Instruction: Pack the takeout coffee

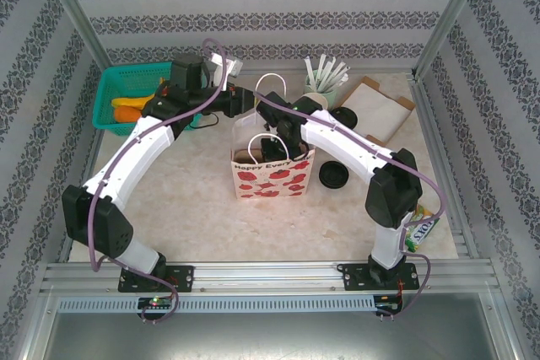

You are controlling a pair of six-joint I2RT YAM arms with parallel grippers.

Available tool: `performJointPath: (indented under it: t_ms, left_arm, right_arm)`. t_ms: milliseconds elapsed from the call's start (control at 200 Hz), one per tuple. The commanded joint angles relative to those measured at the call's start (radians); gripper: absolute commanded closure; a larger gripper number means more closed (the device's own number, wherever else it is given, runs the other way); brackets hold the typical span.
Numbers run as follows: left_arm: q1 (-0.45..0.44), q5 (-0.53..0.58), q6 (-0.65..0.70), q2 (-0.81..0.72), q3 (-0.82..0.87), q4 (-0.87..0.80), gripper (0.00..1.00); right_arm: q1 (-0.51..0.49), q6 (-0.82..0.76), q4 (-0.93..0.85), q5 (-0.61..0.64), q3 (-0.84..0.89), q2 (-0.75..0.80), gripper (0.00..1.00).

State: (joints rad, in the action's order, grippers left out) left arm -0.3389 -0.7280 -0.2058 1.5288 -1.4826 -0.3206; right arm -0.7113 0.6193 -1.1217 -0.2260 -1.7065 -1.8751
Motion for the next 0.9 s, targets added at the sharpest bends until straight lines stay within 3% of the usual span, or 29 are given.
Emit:
performJointPath:
  t_ms: [0, 155, 270, 395, 550, 694, 769, 894]
  left_arm:
    - [-0.002, -0.029, 0.048, -0.069, 0.012, -0.029, 0.68]
    - [0.003, -0.014, 0.072, -0.139, 0.05, -0.039, 0.6]
    - [0.004, -0.068, 0.078, -0.209, 0.103, -0.008, 0.52]
    - [0.003, -0.202, 0.138, -0.298, 0.18, 0.02, 0.43]
    - [-0.003, -0.392, 0.237, -0.333, 0.175, -0.079, 0.36]
    - [-0.025, -0.454, 0.343, -0.356, 0.185, -0.156, 0.32]
    - [-0.053, -0.413, 0.347, -0.367, 0.209, -0.142, 0.31]
    - [-0.124, -0.171, 0.355, -0.368, 0.225, -0.124, 0.31]
  right_arm:
    - [-0.006, -0.029, -0.003, -0.005, 0.024, -0.038, 1.0]
    - [-0.006, -0.043, 0.016, -0.029, 0.033, -0.055, 1.0]
    - [-0.005, -0.047, 0.016, -0.039, 0.03, -0.066, 1.0]
    - [-0.006, -0.048, 0.02, -0.042, 0.022, -0.071, 1.0]
    - [-0.005, -0.052, 0.011, -0.039, 0.004, -0.081, 1.0]
    - [-0.005, -0.049, 0.017, -0.035, 0.004, -0.078, 1.0]
    - [-0.006, -0.049, 0.016, -0.033, 0.003, -0.081, 1.0]
    - [-0.007, -0.047, 0.015, -0.035, -0.003, -0.081, 1.0]
